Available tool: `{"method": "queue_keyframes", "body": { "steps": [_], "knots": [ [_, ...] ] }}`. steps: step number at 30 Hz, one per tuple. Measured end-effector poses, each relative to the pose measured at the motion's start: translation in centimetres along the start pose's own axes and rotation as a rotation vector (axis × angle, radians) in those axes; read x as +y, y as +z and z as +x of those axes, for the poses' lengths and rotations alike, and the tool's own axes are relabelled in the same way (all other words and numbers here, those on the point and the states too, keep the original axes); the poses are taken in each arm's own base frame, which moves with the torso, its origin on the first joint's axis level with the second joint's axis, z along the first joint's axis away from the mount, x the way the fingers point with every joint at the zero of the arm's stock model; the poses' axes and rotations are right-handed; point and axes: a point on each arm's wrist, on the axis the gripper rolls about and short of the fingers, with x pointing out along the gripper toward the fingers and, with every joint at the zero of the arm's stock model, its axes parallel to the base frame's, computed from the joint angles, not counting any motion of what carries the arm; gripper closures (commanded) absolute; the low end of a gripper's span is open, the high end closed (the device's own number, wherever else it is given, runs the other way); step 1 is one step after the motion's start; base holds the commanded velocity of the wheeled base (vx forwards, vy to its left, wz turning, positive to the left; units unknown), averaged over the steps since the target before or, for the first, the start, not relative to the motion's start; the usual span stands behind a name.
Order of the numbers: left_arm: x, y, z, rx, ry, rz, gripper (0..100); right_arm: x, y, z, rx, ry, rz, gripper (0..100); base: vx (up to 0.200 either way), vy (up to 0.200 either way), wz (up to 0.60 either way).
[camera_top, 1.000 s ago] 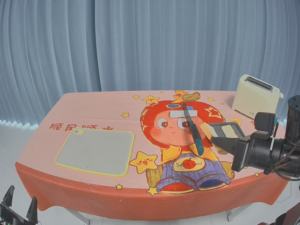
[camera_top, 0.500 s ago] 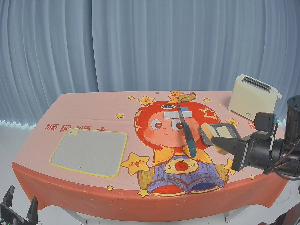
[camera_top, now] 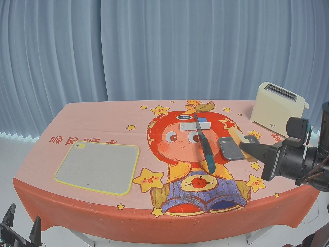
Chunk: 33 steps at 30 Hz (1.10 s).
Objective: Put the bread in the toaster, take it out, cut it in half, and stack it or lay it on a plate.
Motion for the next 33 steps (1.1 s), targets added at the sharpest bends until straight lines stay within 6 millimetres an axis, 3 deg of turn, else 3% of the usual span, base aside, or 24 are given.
{"method": "queue_keyframes", "body": {
  "steps": [6, 19, 29, 33],
  "knots": [
    [0.0, 0.0, 0.0, 0.0, 0.0, 0.0, 0, -1.0, 0.8, -0.7, -0.041, -0.037, -0.029, 100, 0.0, 0.0, 0.0],
    [0.0, 0.0, 0.0, 0.0, 0.0, 0.0, 0, -1.3, 0.9, -1.5, -0.06, -0.032, -0.083, 100, 0.0, 0.0, 0.0],
    [0.0, 0.0, 0.0, 0.0, 0.0, 0.0, 0, -0.7, 4.2, -1.6, -0.155, -0.033, -0.113, 100, 0.0, 0.0, 0.0],
    [0.0, 0.0, 0.0, 0.0, 0.0, 0.0, 0, -1.1, 4.1, -1.1, -0.141, -0.056, -0.119, 100, 0.0, 0.0, 0.0]
  ]
}}
